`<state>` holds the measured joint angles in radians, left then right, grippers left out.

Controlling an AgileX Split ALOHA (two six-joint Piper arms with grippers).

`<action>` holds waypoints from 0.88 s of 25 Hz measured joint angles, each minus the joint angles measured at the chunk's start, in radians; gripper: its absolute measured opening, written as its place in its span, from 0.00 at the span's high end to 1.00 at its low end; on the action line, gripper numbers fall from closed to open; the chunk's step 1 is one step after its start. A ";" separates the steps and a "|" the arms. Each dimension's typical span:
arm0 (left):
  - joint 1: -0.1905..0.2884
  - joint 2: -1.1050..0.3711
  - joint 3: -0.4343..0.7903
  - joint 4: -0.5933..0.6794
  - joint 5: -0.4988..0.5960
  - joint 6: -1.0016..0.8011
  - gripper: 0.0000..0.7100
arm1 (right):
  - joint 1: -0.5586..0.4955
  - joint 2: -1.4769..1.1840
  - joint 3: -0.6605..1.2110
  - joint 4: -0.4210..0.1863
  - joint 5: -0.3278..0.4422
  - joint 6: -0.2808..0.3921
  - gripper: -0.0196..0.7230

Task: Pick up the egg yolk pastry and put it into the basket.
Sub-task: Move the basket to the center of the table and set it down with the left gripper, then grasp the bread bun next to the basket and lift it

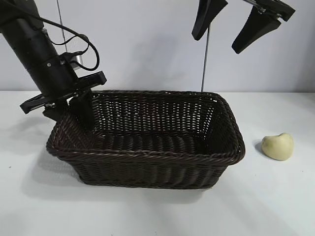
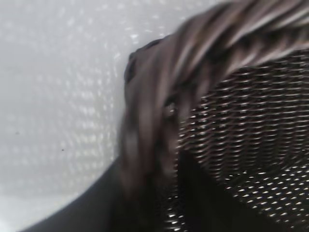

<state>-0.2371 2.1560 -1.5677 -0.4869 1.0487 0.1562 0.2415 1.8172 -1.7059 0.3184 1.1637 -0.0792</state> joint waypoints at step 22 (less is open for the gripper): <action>0.000 -0.411 0.000 -0.006 0.081 -0.007 0.27 | 0.000 0.000 0.000 0.000 -0.001 0.000 0.18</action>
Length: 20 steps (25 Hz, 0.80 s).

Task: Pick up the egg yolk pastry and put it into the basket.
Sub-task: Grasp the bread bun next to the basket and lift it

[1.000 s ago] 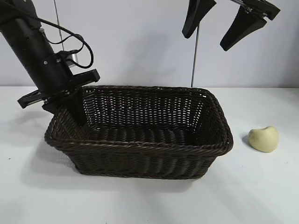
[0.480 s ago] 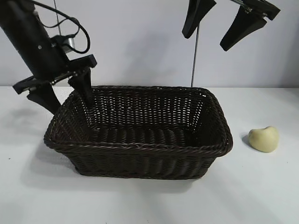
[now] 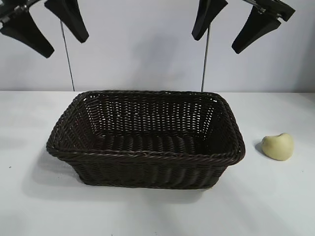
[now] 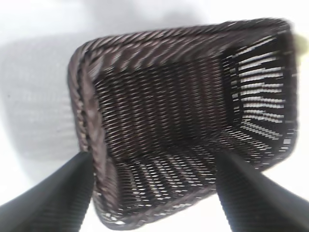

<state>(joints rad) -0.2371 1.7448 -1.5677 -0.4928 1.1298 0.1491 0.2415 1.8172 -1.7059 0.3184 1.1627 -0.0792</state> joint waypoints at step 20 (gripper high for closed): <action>-0.059 -0.026 0.200 -0.163 -0.239 -0.001 0.27 | 0.000 0.000 0.000 0.000 0.002 0.000 0.18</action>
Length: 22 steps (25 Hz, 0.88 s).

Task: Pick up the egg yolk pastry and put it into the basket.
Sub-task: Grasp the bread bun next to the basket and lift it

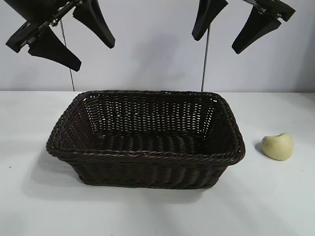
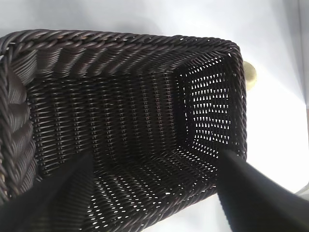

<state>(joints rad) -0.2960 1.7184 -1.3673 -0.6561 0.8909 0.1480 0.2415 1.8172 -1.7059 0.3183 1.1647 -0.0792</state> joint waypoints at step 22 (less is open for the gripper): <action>0.000 0.000 0.000 0.045 0.000 0.004 0.27 | 0.000 0.000 0.000 -0.029 0.026 0.000 0.18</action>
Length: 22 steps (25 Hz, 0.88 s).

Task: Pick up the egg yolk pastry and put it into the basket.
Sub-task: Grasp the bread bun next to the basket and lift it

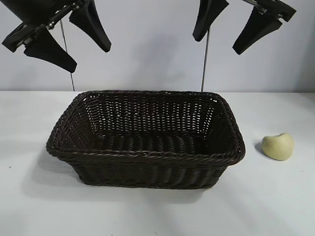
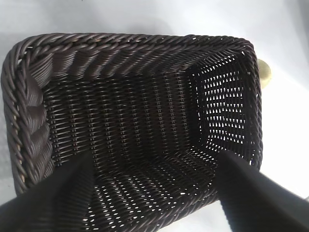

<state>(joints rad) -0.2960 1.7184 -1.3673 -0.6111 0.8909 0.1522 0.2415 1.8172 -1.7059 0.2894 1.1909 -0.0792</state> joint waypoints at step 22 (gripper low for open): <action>0.000 0.000 0.000 0.000 0.000 0.001 0.27 | -0.121 0.000 0.000 -0.317 0.045 0.086 0.18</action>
<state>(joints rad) -0.2960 1.7184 -1.3673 -0.6111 0.8909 0.1533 0.1210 1.8172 -1.7059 -0.0278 1.2360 0.0069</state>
